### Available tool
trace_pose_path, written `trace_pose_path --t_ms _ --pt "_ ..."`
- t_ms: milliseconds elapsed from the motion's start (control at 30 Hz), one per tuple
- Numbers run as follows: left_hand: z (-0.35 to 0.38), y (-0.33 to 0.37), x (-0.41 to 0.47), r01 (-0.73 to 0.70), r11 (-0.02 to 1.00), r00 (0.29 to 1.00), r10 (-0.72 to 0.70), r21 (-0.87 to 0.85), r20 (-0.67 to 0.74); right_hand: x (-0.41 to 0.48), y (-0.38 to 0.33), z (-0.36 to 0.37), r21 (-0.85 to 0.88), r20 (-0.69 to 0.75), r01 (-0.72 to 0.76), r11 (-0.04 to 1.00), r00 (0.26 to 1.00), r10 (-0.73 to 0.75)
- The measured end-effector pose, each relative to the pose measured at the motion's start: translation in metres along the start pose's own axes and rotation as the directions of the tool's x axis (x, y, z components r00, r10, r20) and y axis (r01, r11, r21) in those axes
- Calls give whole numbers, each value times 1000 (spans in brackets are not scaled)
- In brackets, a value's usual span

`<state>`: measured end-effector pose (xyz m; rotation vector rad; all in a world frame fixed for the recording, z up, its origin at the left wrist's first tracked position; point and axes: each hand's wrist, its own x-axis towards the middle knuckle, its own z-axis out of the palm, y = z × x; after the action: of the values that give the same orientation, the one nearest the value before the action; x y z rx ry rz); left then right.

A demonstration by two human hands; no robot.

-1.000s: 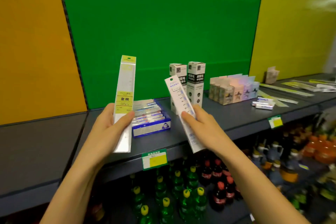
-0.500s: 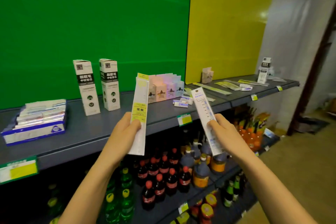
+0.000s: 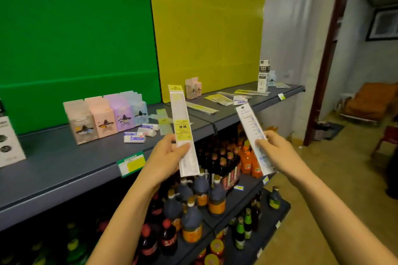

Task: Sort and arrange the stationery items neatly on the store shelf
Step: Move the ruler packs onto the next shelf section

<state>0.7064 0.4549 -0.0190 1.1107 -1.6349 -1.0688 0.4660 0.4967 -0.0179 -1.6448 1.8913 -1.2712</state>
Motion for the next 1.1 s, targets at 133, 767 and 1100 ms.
trace_pose_path --t_ms 133,767,1100 --pt "39 -1 63 -16 999 1000 15 -31 -5 61 32 -17 -10 -21 10 1000 1000 -10" --pt "102 -15 278 41 908 919 130 416 -373 340 110 -42 17 114 96 995 989 -97" --pt "113 -24 311 297 828 844 5 476 -536 473 143 -33 33 315 249 968 916 -247"
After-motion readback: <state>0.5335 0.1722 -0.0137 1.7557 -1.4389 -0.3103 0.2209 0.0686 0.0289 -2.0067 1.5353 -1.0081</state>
